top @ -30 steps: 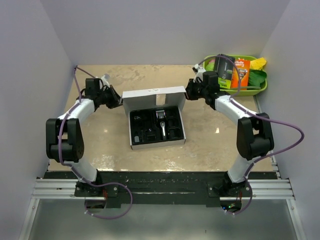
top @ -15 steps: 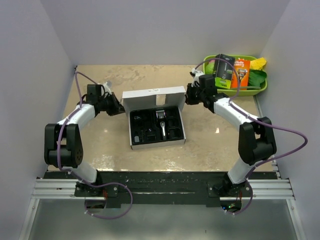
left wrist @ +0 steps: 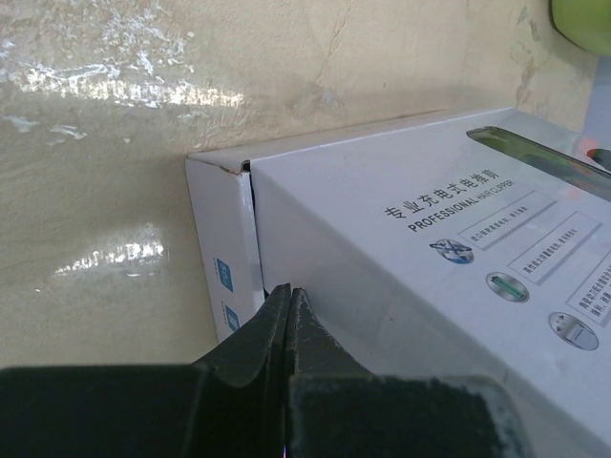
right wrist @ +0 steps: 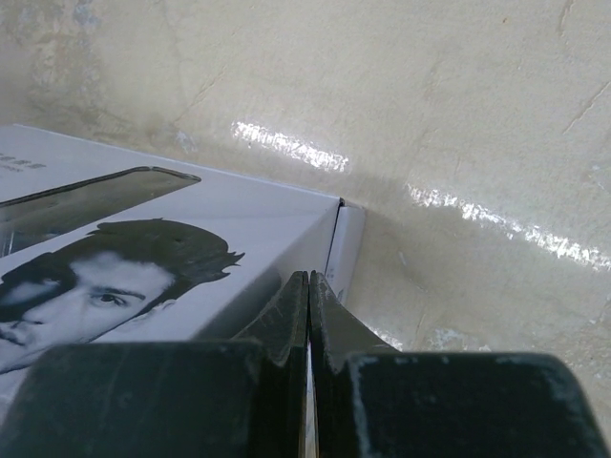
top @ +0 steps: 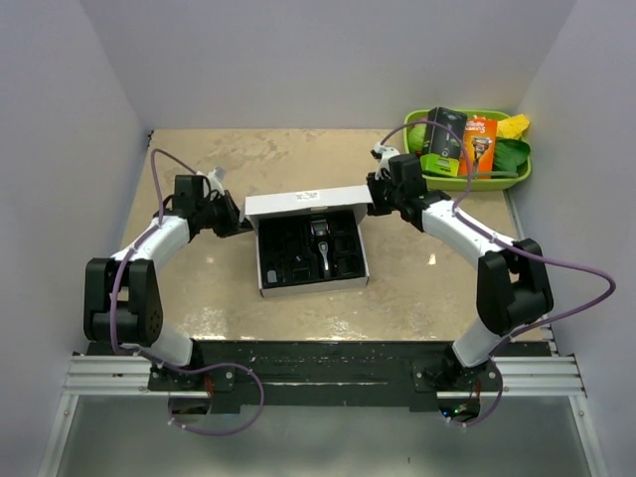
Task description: Sort the hair-cutting tools
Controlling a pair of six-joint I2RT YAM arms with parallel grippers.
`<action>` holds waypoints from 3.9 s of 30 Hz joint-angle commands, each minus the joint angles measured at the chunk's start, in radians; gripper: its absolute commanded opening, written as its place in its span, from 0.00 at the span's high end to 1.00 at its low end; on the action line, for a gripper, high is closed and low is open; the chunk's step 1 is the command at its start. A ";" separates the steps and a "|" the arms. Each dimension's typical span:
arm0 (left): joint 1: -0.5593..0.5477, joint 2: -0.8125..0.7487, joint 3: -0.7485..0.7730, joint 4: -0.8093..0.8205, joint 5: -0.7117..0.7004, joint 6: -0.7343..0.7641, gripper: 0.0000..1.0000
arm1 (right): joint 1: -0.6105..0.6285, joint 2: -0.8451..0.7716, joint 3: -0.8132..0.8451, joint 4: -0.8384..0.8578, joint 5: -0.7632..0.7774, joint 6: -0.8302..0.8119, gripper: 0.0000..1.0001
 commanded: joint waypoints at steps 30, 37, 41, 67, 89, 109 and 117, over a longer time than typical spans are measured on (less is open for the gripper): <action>-0.008 -0.227 0.312 -0.241 -0.331 0.055 1.00 | 0.024 -0.251 0.157 -0.110 0.248 -0.039 1.00; -0.008 -0.051 0.415 -0.170 -0.200 0.021 1.00 | 0.026 -0.110 0.242 -0.079 0.015 -0.014 1.00; -0.013 -0.012 0.391 -0.120 -0.085 -0.006 1.00 | 0.033 -0.079 0.236 -0.072 -0.059 -0.011 1.00; -0.079 -0.376 -0.283 -0.072 -0.082 0.043 1.00 | 0.153 -0.384 -0.305 -0.081 0.083 0.012 1.00; -0.166 -0.503 -0.065 -0.239 -0.160 -0.008 1.00 | 0.314 -0.426 -0.201 -0.174 0.214 0.081 1.00; -0.500 -0.287 -0.320 -0.072 -0.418 -0.146 1.00 | 0.424 -0.283 -0.361 -0.102 0.352 0.142 1.00; -0.519 -0.328 -0.286 -0.104 -0.435 -0.157 1.00 | 0.429 -0.321 -0.370 -0.105 0.385 0.162 1.00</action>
